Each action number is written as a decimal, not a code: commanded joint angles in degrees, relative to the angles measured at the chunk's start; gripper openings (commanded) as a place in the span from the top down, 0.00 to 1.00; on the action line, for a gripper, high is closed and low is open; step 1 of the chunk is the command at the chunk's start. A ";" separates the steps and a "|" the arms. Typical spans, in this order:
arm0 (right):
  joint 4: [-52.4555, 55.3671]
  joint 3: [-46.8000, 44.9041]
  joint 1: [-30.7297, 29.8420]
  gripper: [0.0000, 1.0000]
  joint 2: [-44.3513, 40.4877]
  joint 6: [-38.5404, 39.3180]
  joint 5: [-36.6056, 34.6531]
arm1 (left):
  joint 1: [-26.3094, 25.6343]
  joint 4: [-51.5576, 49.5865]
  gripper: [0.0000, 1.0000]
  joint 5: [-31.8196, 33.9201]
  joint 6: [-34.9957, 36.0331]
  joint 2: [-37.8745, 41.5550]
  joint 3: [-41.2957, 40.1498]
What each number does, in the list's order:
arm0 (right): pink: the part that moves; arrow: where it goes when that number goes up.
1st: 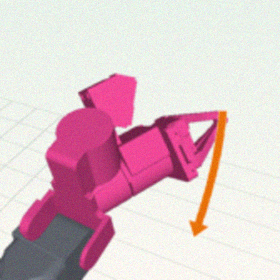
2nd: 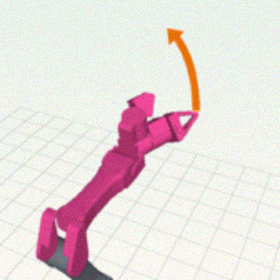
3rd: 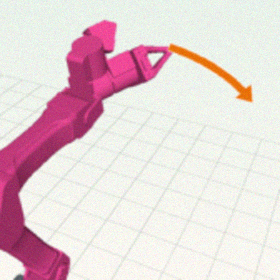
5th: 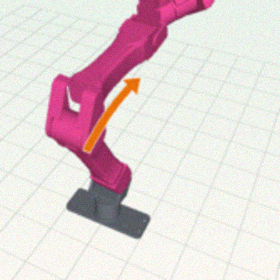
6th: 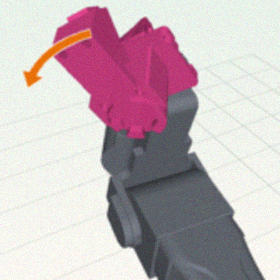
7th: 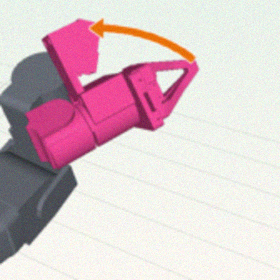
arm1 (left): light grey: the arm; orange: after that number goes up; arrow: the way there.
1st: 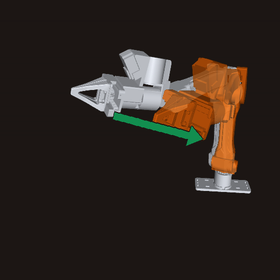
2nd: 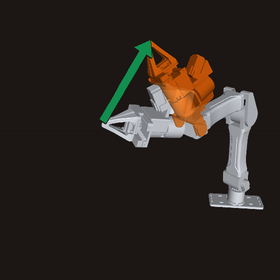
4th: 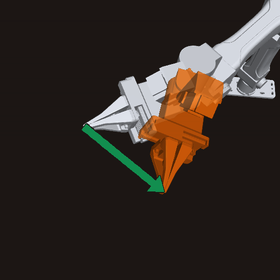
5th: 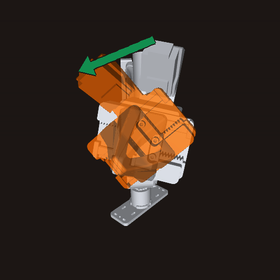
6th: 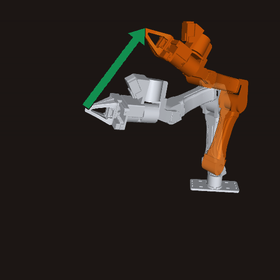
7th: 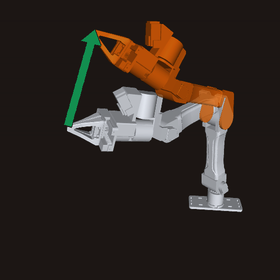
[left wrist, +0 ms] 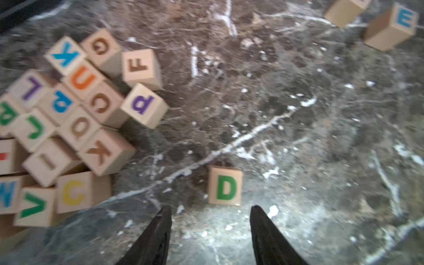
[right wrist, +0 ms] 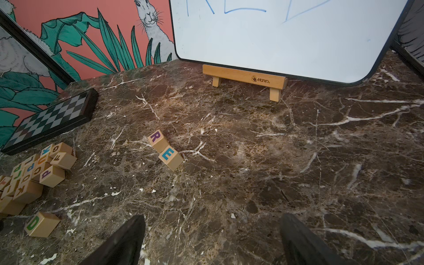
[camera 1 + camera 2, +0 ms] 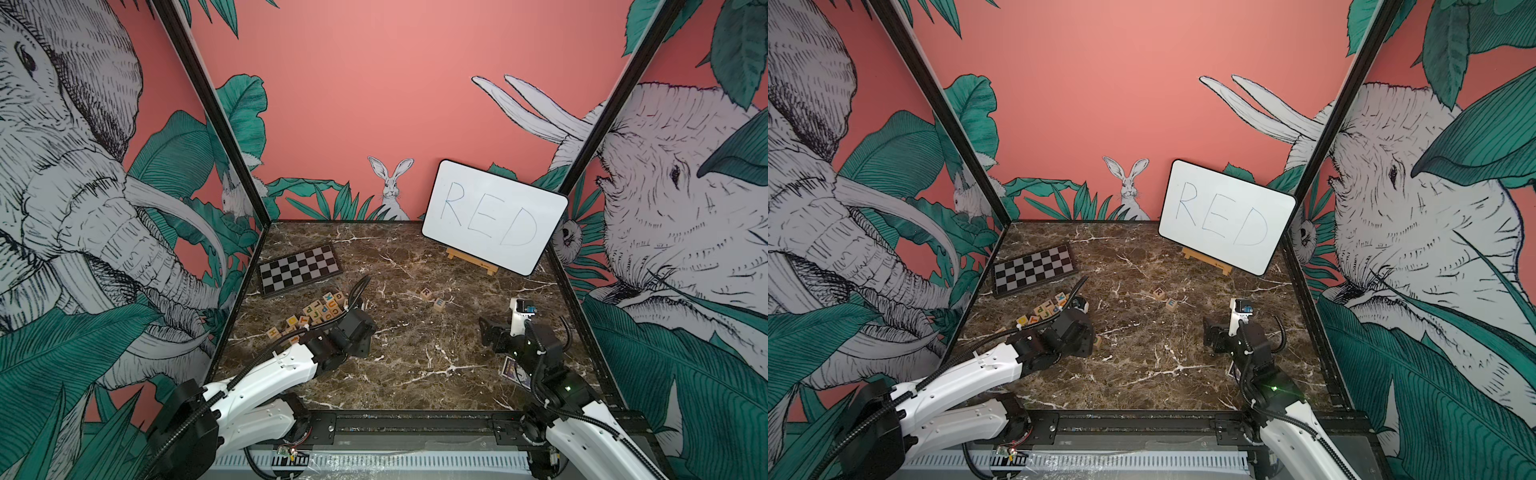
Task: Assemble the uppercase word "red" with letter blocks
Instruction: Pick up the letter block from the center of the board.
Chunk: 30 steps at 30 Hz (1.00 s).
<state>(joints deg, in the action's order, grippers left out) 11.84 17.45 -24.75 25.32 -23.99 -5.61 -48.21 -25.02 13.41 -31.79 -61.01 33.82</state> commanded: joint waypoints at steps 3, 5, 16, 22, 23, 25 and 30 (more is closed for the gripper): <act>-1.68 -0.46 -0.23 0.09 -0.50 -0.19 -0.61 | 0.04 -2.83 0.41 0.13 0.85 0.89 1.48; -1.68 -0.49 -0.23 0.09 -0.51 -0.18 -0.60 | -0.02 -2.62 0.41 0.30 1.29 1.21 1.30; -1.87 -0.48 -0.23 0.09 -0.50 -0.19 -0.46 | 0.04 -0.44 0.39 -0.53 3.60 -6.02 2.80; -1.68 -0.49 -0.21 0.09 -0.59 -0.24 -0.33 | 0.04 2.72 0.38 0.82 4.72 -13.59 4.36; -1.70 -0.49 -0.26 0.09 -0.54 -0.22 -0.28 | 0.00 2.69 0.38 1.21 4.84 -14.60 4.79; -1.83 -0.57 -0.29 0.09 -0.48 -0.27 -0.32 | 0.04 2.85 0.38 1.72 4.87 -16.23 5.12; -2.04 -0.54 -0.25 0.09 -0.29 -0.27 -0.18 | 0.02 4.79 0.42 1.90 4.58 -19.34 4.46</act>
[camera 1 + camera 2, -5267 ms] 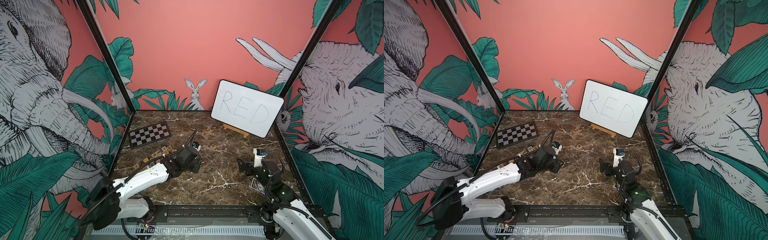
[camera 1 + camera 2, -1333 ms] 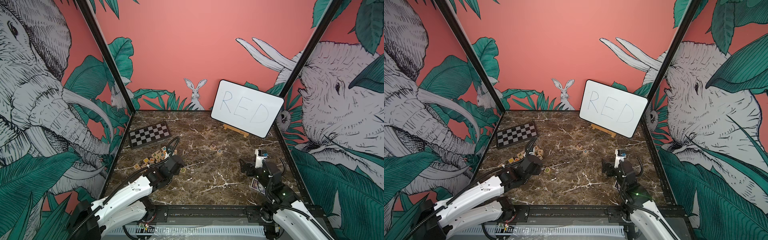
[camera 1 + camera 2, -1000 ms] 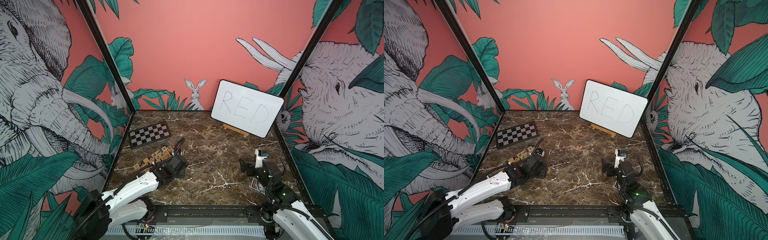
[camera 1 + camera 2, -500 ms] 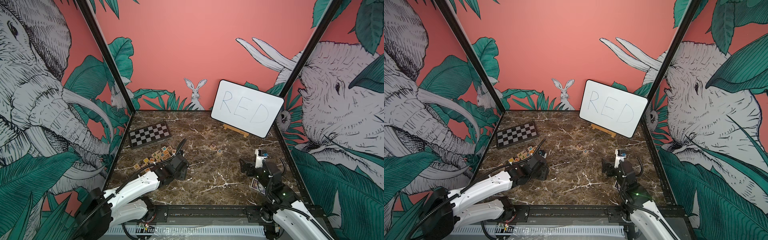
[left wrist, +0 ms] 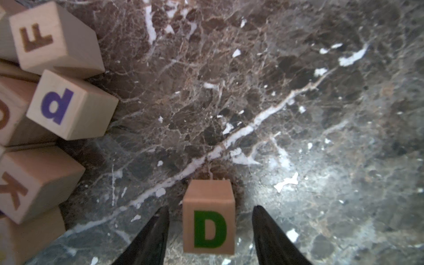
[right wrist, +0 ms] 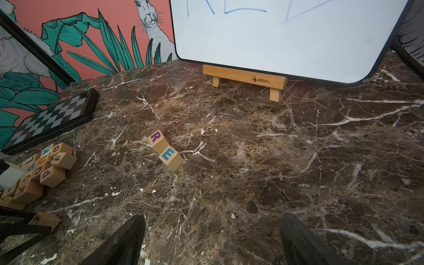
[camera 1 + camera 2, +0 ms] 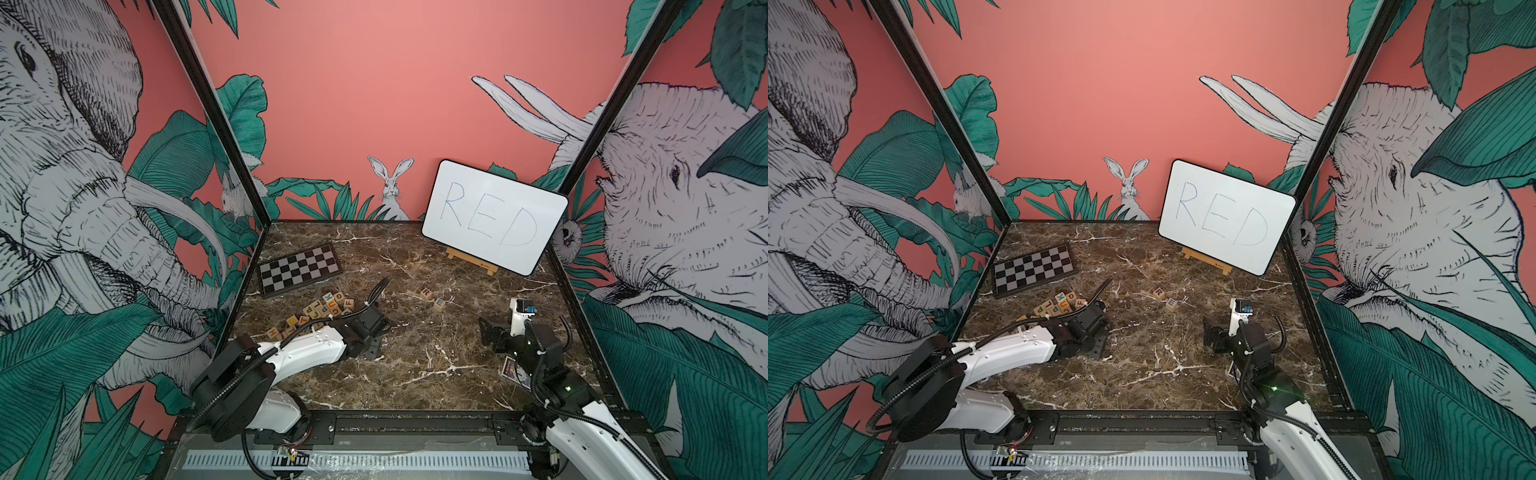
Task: Assemble the uppercase word "red" with letter blocks
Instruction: Pick up the letter block from the center of the board.
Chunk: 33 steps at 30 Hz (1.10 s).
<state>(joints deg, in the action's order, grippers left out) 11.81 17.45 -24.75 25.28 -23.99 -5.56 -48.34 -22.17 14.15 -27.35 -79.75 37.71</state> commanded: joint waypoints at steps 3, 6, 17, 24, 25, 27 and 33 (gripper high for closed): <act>-2.31 -0.69 -0.29 0.09 -0.23 -0.35 -0.25 | 0.12 2.34 0.45 1.12 0.18 -2.59 0.84; -2.18 -0.66 -0.28 0.09 -0.16 -0.36 -0.20 | 0.15 1.96 0.48 1.63 -0.26 -3.96 1.49; -1.87 -0.53 -0.27 0.09 -0.71 -0.36 -0.10 | 0.15 2.07 0.72 0.18 -0.34 -2.92 1.49; -1.70 -0.48 -0.25 0.09 -1.19 -0.36 -0.16 | 0.13 4.09 0.82 -7.14 0.68 5.08 1.39; -1.64 -0.42 -0.21 0.09 -1.22 -0.36 -0.15 | 0.09 6.43 0.82 -9.76 1.09 6.55 0.94; -1.53 -0.49 -0.29 0.09 -1.59 -0.36 -0.25 | -0.10 13.12 0.80 -15.89 1.18 9.45 -0.10; -0.27 -0.34 -0.27 0.09 -3.41 -0.25 -1.49 | -8.79 22.16 0.78 -16.31 3.03 6.04 6.92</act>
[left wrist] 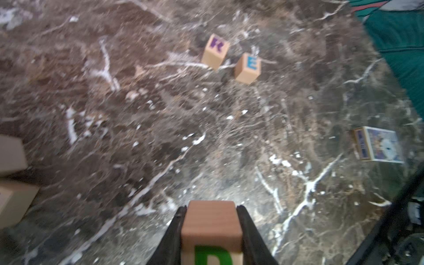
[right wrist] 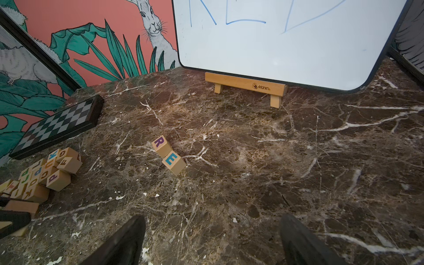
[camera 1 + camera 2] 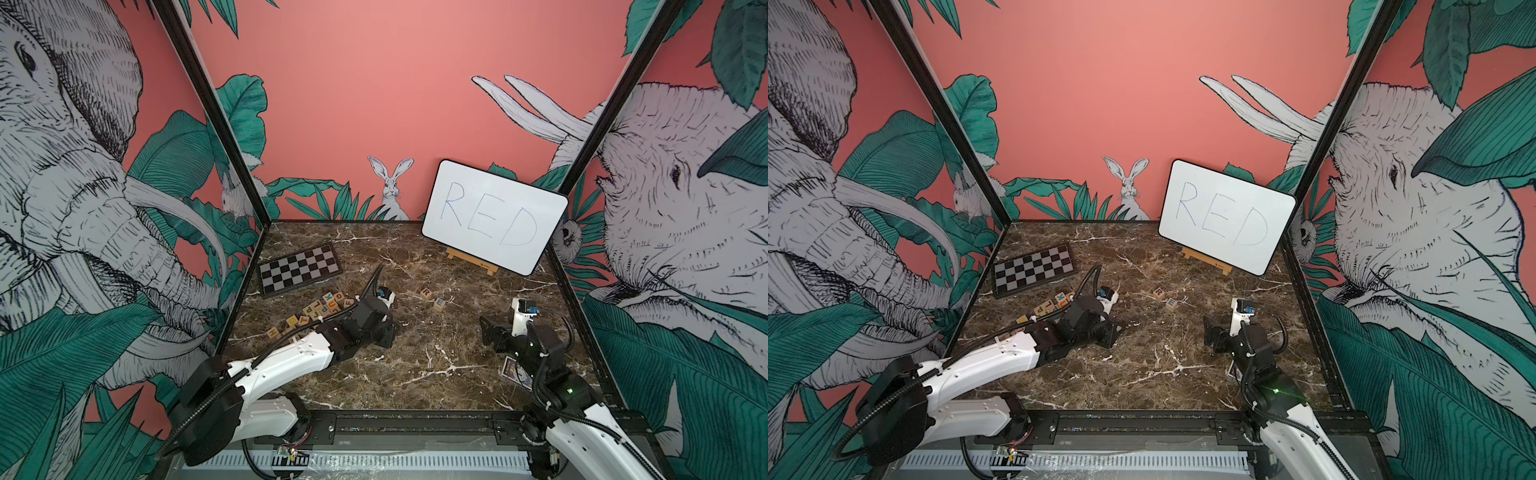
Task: Assemble the uppercase word "red" with letter blocks
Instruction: Pick up the letter block from the center of the board, then place the letter block at the center of the board.
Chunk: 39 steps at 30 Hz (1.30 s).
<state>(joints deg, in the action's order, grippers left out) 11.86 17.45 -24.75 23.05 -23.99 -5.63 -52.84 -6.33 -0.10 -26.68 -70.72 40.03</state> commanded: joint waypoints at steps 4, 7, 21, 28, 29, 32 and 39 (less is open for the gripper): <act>1.92 -0.02 -0.25 0.10 -3.71 -0.44 -4.05 | -8.23 -1.01 0.75 1.22 4.28 -14.67 18.08; 3.13 -0.22 -0.29 0.10 -6.30 -0.74 -5.67 | -10.16 -3.43 0.73 1.83 5.08 -23.68 26.67; 10.42 -0.06 -0.29 0.10 -17.06 -2.02 -15.13 | -11.85 -19.16 0.73 8.45 8.22 -50.42 56.57; 10.88 -0.90 -0.29 0.10 -20.82 -2.20 -15.57 | -11.50 -24.34 0.70 12.30 9.80 -57.29 64.55; 10.82 -0.93 -0.22 0.09 -20.72 -2.20 -15.42 | -11.33 -24.50 0.69 12.39 10.03 -58.08 65.23; 10.66 -0.76 -0.29 0.09 -20.03 -2.20 -14.95 | -10.71 -25.51 0.69 12.20 10.15 -60.06 67.54; 10.35 -0.64 -0.22 0.09 -19.09 -2.20 -14.67 | -9.87 -26.12 0.66 11.53 10.60 -62.22 69.59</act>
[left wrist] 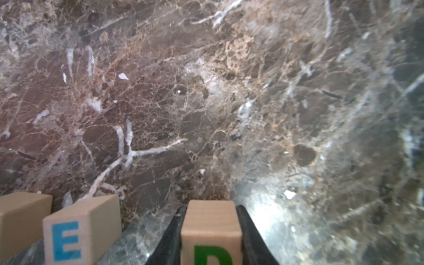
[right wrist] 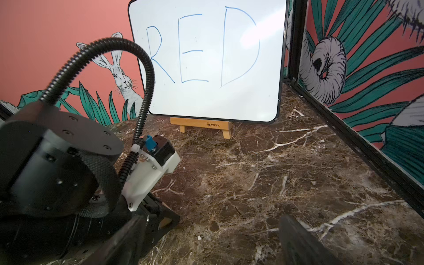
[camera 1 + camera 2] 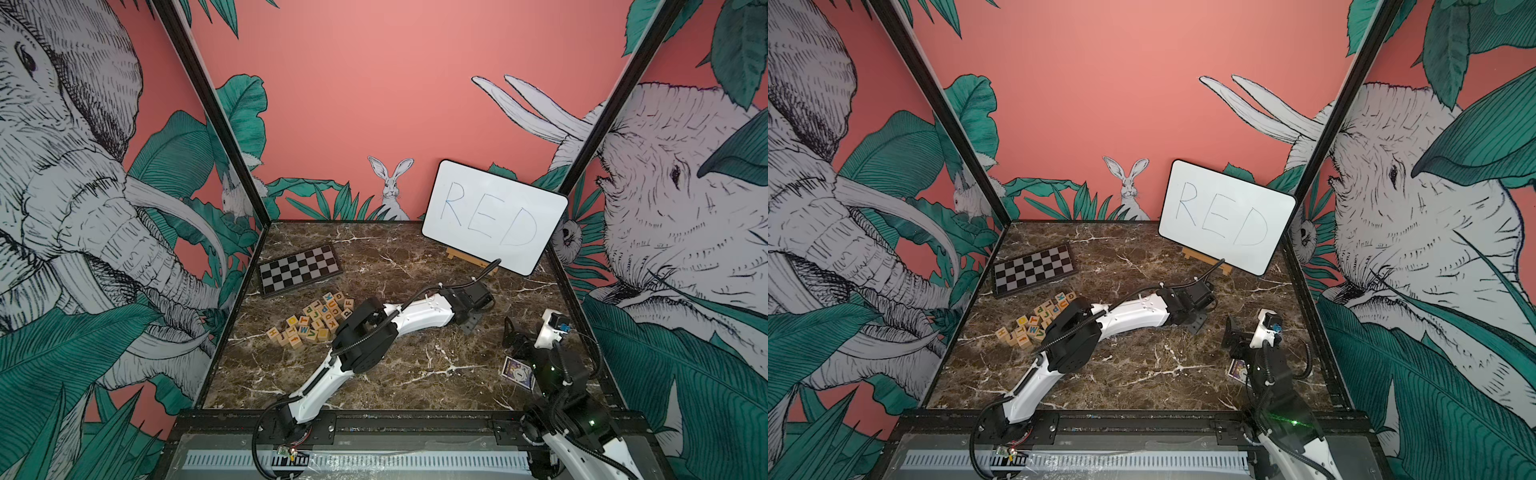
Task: Assemble the uppercase word "red" with letter blocks
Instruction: Place the letter block at the center of the board.
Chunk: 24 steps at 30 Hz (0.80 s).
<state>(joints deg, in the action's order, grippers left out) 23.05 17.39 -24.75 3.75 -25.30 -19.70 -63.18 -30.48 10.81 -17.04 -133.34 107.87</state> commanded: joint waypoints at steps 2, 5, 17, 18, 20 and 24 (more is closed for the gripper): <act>-0.86 -0.60 -0.28 0.10 0.12 -0.91 -0.51 | 0.59 -2.02 0.65 0.74 1.13 -0.20 2.02; -0.90 -0.52 -0.24 0.09 0.07 -0.86 -0.42 | 0.77 -2.73 0.63 0.55 1.26 -1.19 2.91; -1.31 -0.82 -0.27 0.09 0.20 -0.80 -0.34 | 0.87 -3.36 0.57 0.43 1.66 -0.67 3.24; -1.26 -0.79 -0.25 0.09 0.29 -0.85 -0.25 | 0.86 -3.44 0.56 0.30 1.76 -0.23 3.22; -1.48 -0.83 -0.29 0.09 0.35 -0.80 -0.01 | 0.86 -3.52 0.53 -0.22 1.72 1.00 2.69; -1.64 -0.91 -0.22 0.09 0.38 -0.72 0.19 | 0.86 -1.47 0.47 -1.84 1.94 8.11 -1.59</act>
<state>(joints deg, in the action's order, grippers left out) 23.03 17.39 -24.75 3.75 -25.30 -19.46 -62.41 -32.25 10.09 -15.81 -134.08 108.49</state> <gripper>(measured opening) 0.910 0.520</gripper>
